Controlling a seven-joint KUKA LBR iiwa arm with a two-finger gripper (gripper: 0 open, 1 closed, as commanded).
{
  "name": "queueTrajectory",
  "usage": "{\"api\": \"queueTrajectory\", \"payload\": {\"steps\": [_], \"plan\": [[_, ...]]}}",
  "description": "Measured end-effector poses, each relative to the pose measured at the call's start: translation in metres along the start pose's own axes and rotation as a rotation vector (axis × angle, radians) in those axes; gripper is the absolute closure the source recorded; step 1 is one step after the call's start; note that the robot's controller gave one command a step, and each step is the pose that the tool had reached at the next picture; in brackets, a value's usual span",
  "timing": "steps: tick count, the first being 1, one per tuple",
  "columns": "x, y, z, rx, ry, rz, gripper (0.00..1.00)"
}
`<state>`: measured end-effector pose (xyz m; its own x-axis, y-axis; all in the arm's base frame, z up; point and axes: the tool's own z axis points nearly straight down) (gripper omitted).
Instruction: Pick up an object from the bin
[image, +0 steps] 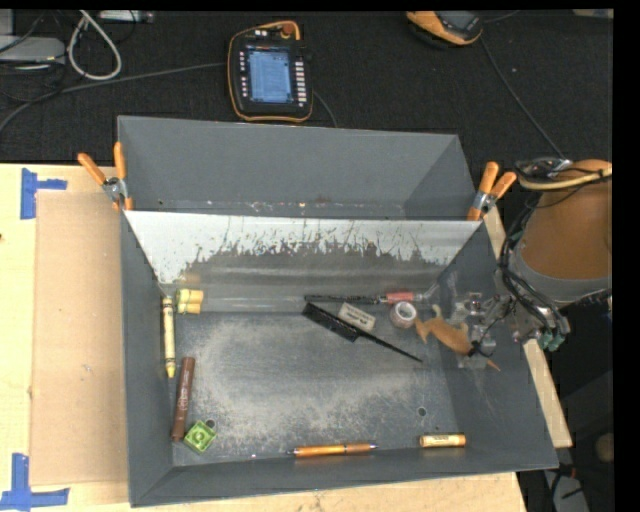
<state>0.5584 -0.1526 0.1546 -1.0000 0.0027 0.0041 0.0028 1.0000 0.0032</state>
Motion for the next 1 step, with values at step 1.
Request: {"api": "queueTrajectory", "payload": {"steps": [1], "plan": [[-0.0004,0.0004,-0.01,0.0,-0.002,-0.001,1.0]]}}
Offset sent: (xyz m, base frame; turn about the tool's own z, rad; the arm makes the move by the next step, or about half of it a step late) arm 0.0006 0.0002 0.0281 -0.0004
